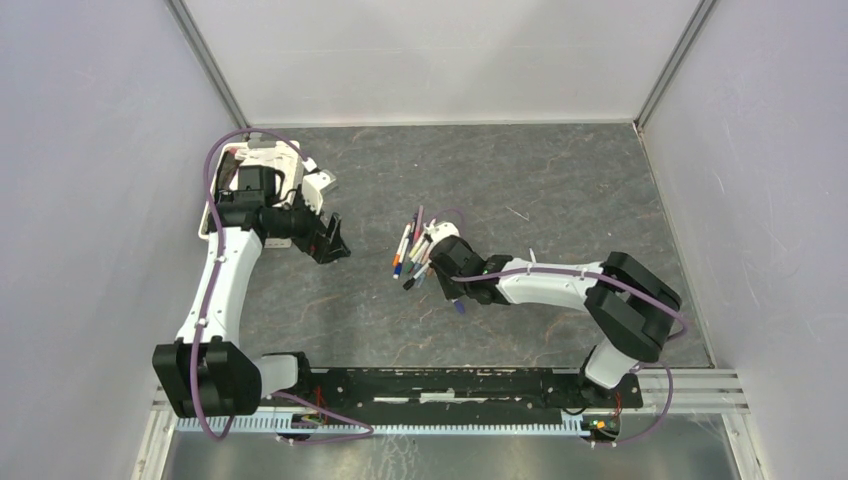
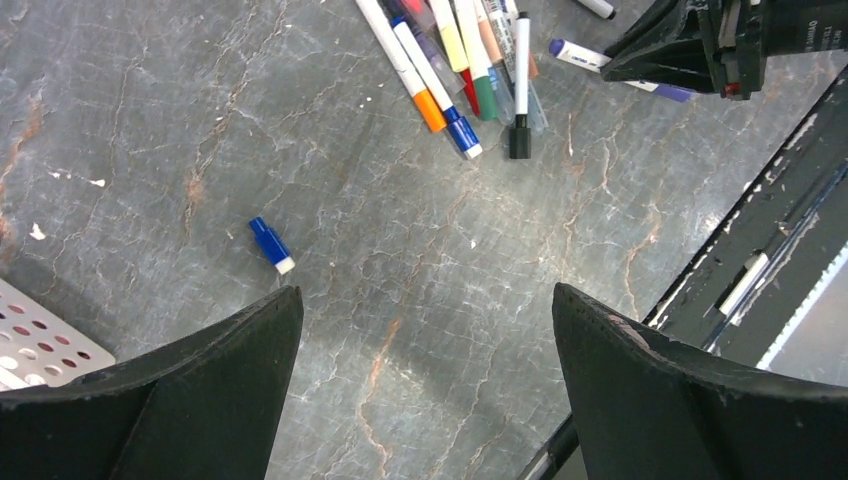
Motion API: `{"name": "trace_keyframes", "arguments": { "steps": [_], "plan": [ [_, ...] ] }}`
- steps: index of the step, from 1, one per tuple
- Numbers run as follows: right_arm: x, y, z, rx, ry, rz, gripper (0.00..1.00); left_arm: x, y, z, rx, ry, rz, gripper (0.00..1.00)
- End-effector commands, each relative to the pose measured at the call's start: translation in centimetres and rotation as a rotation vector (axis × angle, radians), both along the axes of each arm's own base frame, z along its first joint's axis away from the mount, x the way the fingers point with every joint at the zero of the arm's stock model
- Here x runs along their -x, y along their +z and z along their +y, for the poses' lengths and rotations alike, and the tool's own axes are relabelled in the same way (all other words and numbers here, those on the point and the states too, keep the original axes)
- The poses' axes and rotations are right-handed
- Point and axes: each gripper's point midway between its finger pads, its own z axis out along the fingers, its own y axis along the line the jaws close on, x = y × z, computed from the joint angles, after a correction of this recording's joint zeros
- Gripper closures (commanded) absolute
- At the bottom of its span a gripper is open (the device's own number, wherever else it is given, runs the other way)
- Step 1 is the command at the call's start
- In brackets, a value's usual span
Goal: Open the pen caps
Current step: Pick up the pen from the center of the board.
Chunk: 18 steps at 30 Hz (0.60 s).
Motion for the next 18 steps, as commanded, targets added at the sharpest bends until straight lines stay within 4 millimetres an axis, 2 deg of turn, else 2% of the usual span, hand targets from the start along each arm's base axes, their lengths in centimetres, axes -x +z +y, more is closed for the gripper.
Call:
{"name": "trace_keyframes", "arguments": {
  "steps": [1, 9, 13, 18],
  "plan": [
    [-0.8, 5.1, 2.0, -0.122, -0.008, -0.057, 1.0, 0.3, 2.6, -1.0, 0.056, -0.033, -0.047, 0.0],
    [-1.4, 12.0, 4.5, -0.316, 0.026, -0.142, 1.0, 1.5, 3.3, -1.9, 0.111, -0.058, -0.031, 0.0],
    [-1.8, 15.0, 5.9, -0.419, 0.039, -0.197, 1.0, 2.3, 4.1, -2.9, 0.184, -0.078, -0.012, 0.0],
    [-2.2, 20.4, 7.8, -0.658, -0.029, -0.324, 1.0, 4.4, 5.2, -5.1, 0.347, -0.147, 0.032, 0.0]
  ]
}}
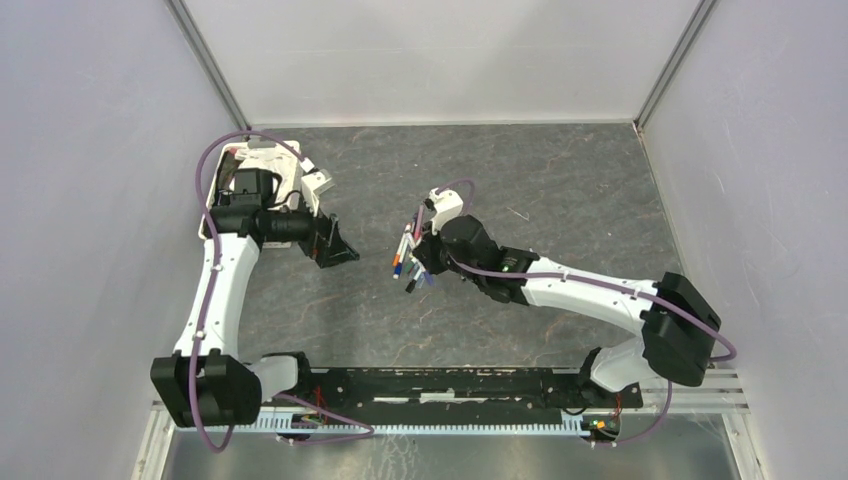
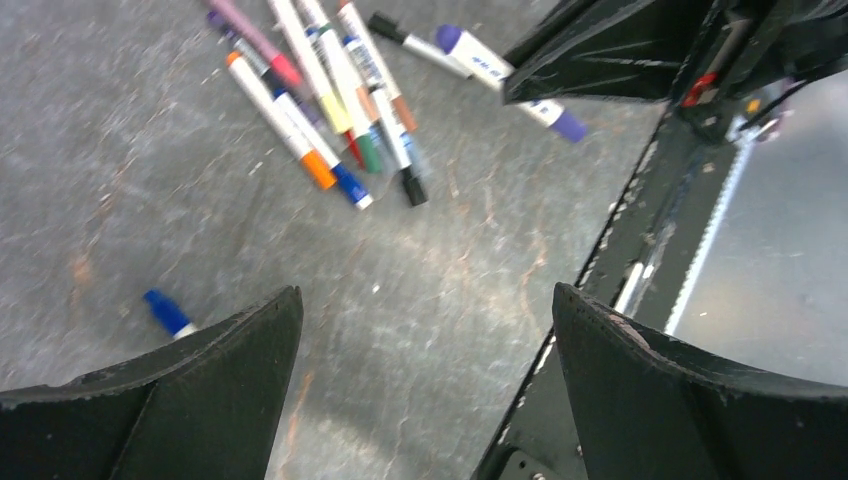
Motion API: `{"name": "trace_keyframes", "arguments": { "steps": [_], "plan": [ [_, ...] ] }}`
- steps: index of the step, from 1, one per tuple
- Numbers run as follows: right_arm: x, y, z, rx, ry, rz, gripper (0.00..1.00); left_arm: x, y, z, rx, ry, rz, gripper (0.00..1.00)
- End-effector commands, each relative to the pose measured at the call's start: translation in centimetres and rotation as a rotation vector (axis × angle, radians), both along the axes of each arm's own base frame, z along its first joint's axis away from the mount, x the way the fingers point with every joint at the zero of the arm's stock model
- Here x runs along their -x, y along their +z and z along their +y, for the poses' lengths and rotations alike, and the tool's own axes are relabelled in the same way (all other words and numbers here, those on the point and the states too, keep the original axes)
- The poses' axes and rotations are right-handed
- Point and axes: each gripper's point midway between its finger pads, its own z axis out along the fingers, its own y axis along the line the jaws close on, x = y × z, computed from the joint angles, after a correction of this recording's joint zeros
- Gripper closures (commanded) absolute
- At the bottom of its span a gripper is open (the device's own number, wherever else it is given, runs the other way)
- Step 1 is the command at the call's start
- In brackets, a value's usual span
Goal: Open the pen caps
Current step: Pick up the pen from the center of the board.
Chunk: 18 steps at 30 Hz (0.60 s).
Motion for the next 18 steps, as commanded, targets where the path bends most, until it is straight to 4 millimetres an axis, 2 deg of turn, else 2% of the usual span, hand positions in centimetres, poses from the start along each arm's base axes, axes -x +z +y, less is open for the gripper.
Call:
{"name": "trace_keyframes", "arguments": {
  "steps": [1, 5, 9, 13, 18],
  "plan": [
    [-0.8, 8.4, 2.7, -0.323, -0.079, -0.143, 1.0, 2.4, 2.7, -2.5, 0.191, -0.069, 0.026, 0.0],
    [-1.1, 12.5, 3.6, -0.472, -0.165, -0.206, 1.0, 2.9, 3.2, -2.9, 0.231, -0.074, 0.041, 0.0],
    [-1.5, 15.0, 4.9, -0.543, -0.212, -0.222, 1.0, 2.6, 4.1, -3.2, 0.266, -0.054, 0.051, 0.0],
    [-1.3, 16.7, 6.5, -0.598, -0.213, -0.234, 1.0, 2.3, 4.7, -3.8, 0.327, -0.052, 0.073, 0.02],
    [-1.3, 17.5, 7.7, -0.635, -0.212, -0.22, 1.0, 2.4, 4.8, -4.5, 0.347, -0.076, 0.085, 0.04]
  ]
}}
